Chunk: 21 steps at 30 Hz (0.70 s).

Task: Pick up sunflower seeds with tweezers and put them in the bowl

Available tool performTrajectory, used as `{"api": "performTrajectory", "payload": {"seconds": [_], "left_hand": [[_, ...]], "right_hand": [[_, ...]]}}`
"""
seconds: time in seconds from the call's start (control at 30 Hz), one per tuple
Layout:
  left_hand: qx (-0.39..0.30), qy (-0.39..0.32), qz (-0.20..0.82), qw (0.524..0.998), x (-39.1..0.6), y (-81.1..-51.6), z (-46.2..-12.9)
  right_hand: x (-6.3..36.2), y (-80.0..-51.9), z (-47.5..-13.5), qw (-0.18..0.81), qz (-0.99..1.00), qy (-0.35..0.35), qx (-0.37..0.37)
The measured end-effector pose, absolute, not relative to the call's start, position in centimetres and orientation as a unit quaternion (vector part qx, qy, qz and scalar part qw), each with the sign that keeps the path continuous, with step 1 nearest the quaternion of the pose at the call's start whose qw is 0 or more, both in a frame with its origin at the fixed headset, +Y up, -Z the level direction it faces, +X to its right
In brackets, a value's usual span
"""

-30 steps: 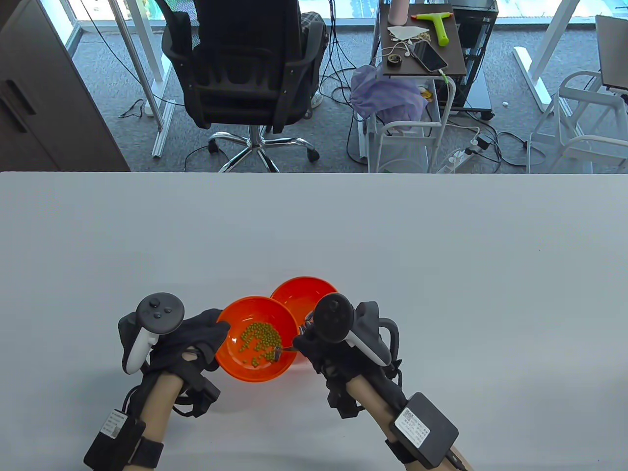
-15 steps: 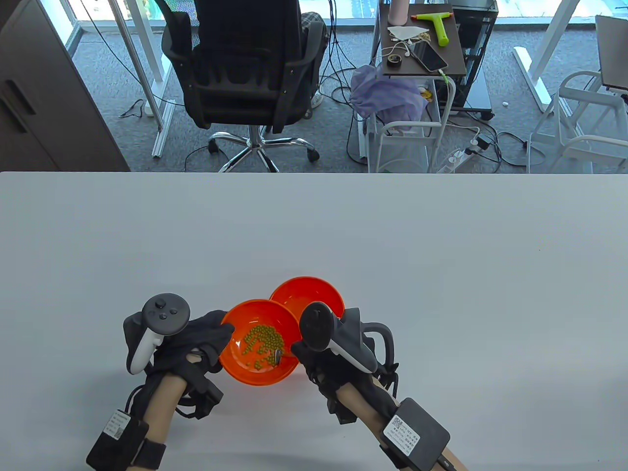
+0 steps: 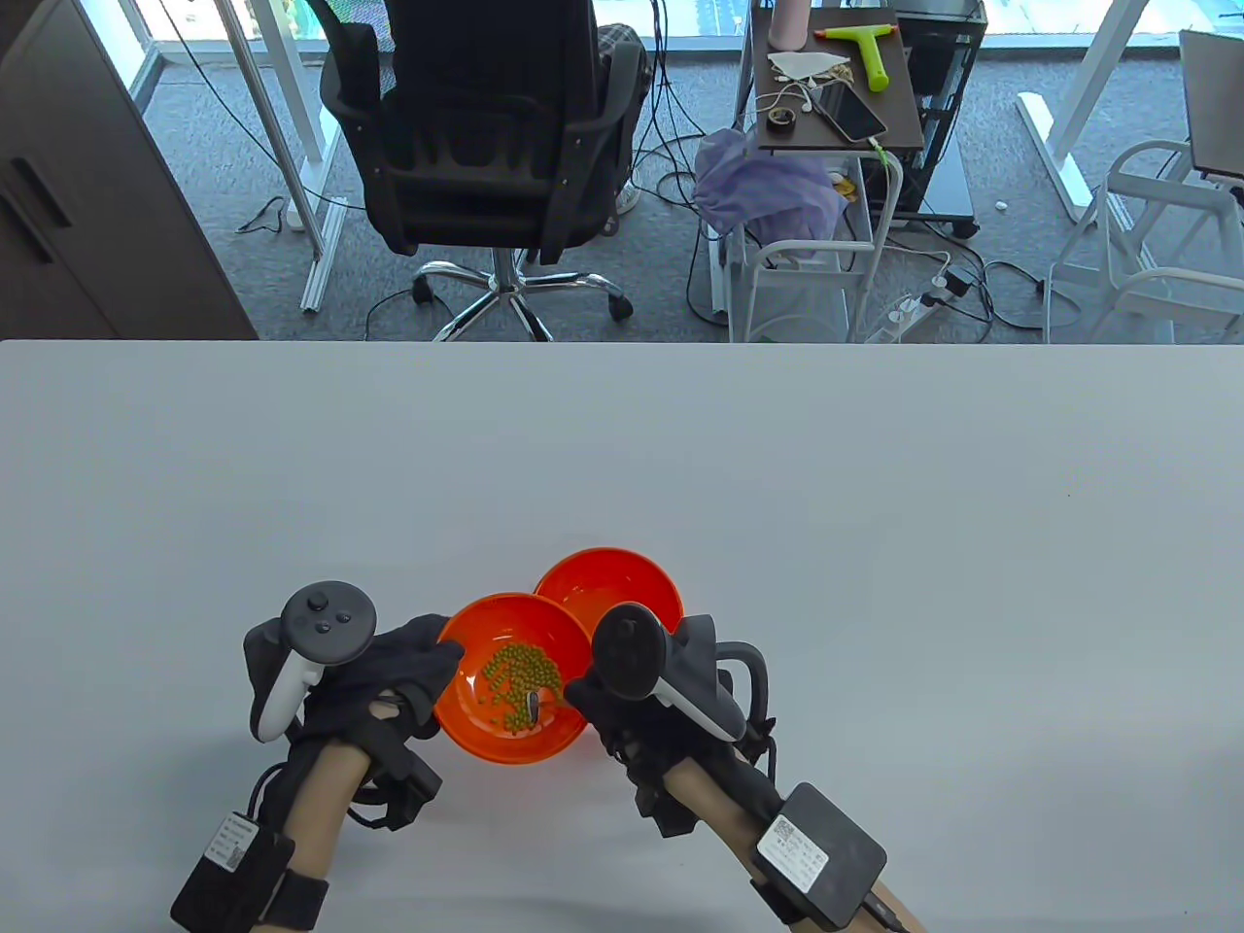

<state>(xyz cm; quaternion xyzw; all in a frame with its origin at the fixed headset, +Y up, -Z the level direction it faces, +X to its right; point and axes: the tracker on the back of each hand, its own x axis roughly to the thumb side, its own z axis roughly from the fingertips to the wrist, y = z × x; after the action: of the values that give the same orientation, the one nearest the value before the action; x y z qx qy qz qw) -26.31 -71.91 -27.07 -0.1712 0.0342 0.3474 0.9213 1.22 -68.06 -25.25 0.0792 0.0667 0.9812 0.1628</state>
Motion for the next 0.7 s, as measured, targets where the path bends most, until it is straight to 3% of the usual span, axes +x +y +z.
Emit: {"api": "performTrajectory", "payload": {"seconds": [0.7], "left_hand": [[-0.174, 0.040, 0.357, 0.917, -26.6, -71.8, -27.0]], "right_hand": [[2.6, -67.9, -26.0, 0.216, 0.972, 0.074, 0.060]]}}
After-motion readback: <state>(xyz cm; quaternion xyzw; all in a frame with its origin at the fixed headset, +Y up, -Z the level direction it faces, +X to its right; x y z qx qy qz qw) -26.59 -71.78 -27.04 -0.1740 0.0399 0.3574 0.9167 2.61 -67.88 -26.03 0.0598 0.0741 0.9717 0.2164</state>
